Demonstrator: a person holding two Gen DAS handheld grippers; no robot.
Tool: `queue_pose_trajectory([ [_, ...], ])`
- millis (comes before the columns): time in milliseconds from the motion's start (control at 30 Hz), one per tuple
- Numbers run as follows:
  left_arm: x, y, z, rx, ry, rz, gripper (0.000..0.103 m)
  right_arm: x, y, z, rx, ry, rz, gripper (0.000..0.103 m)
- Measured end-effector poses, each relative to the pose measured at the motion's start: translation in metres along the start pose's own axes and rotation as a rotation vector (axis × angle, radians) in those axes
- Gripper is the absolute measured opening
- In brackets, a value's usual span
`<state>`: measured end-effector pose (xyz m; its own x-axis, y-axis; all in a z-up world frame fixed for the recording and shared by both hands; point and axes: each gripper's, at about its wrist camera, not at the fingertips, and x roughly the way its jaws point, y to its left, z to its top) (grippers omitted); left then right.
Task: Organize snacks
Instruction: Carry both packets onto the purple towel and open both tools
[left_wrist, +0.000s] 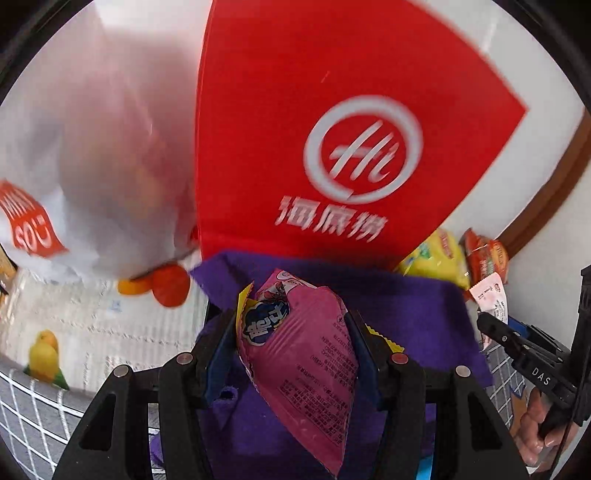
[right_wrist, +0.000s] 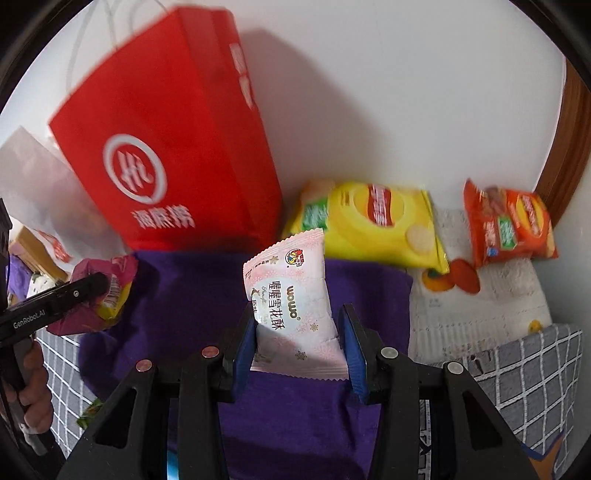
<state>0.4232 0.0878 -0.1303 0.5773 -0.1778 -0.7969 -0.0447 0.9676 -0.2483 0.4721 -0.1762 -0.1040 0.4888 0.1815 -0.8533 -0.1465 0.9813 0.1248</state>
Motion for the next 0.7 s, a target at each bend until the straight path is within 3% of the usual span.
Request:
queue_pose_trajectory([
  [333,0.024,-0.001,-0.007,-0.002,0.063,0.024,0.056,0.040,0.003,-0.012,0.005,0.134,-0.064,0.044],
  [700,0.039,-0.007,-0.012,0.035,0.099,0.023,0.057,0.056,-0.004,-0.015,0.037,0.175,-0.080,0.045],
])
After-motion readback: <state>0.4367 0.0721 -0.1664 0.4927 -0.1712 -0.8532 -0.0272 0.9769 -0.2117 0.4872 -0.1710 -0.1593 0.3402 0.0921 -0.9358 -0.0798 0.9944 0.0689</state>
